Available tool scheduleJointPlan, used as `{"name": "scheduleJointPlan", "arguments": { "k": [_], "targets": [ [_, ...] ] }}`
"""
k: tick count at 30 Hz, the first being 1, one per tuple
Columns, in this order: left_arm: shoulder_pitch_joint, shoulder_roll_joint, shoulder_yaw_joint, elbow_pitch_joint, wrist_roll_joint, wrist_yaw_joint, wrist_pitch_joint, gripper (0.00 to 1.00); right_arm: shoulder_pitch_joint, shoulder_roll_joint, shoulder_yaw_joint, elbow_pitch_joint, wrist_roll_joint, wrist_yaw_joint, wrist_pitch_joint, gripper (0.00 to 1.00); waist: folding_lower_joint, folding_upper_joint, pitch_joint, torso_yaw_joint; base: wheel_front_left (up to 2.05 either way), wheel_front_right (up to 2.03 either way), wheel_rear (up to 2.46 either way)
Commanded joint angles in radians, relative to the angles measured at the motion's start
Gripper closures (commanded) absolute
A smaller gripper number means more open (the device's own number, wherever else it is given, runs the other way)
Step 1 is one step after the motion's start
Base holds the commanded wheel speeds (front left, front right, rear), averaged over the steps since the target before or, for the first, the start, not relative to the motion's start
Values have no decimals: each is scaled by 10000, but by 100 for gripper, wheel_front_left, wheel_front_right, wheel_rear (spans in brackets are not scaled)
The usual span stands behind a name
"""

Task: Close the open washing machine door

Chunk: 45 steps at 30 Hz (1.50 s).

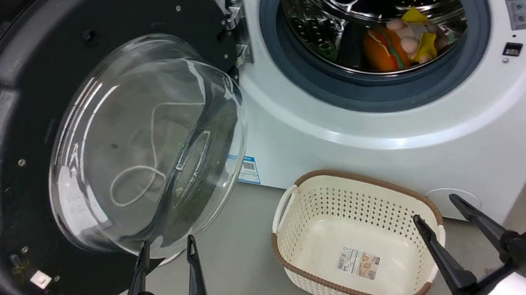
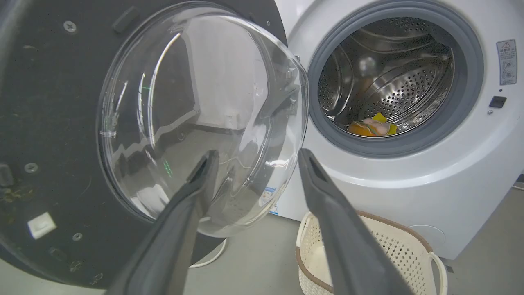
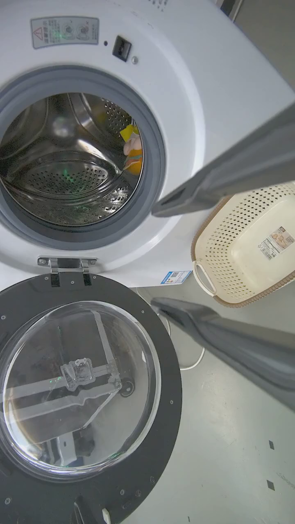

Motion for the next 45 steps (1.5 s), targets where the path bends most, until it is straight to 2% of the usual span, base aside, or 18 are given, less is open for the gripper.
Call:
{"name": "scheduleJointPlan", "arguments": {
  "k": [1, 20, 21, 22, 29, 33, 36, 38, 41, 45],
  "targets": [
    [149, 0, -45, -1, -72, 77, -96, 0, 84, -78, 44, -37, 76, 5, -91, 0, 0, 0, -3, 54, 0, 0, 0],
    [302, -8, -310, 178, -352, 274, -493, 0, 336, -209, 278, -74, 279, 6, -488, 0, 0, 0, 9, 859, 0, 0, 0],
    [301, -8, -345, 167, -391, 227, -515, 70, 356, -209, 277, -74, 292, 6, -509, 0, 0, 0, 6, 900, 0, 0, 0],
    [289, -8, -386, 114, -451, 144, -536, 100, 380, -205, 264, -74, 306, 6, -530, 0, 0, 0, 1, 939, 0, 0, 0],
    [-255, -8, 273, -1301, -765, -106, -682, 100, 699, -139, 96, -160, 315, 6, -677, 0, 0, 0, -19, 1194, 0, 0, 0],
    [-962, 224, 1334, -2143, -1217, -344, -766, 100, 849, -161, 60, -256, 316, 7, -760, 0, 0, 0, 92, 1170, 0, 0, 0],
    [-1704, 568, 2277, -2175, -1923, -468, -815, 100, 851, -288, 85, -331, 388, 7, -823, 0, 0, 0, 250, 1100, 0, 0, 0],
    [-2389, 717, 2988, -1843, -2910, -461, -426, 100, 838, -384, 132, -370, 443, 7, -864, 0, 0, 0, 358, 1041, 0, 0, 0],
    [-3568, 1199, 4017, -974, -4440, -330, 719, 100, 793, -501, 210, -425, 535, 7, -927, 0, 0, 0, 508, 926, 0, 0, 0],
    [-4911, 1810, 5196, 573, -6234, 214, 2386, 100, 712, -629, 321, -474, 681, 7, -1011, 0, 0, 0, 688, 719, 0, 0, 0]
  ]
}}
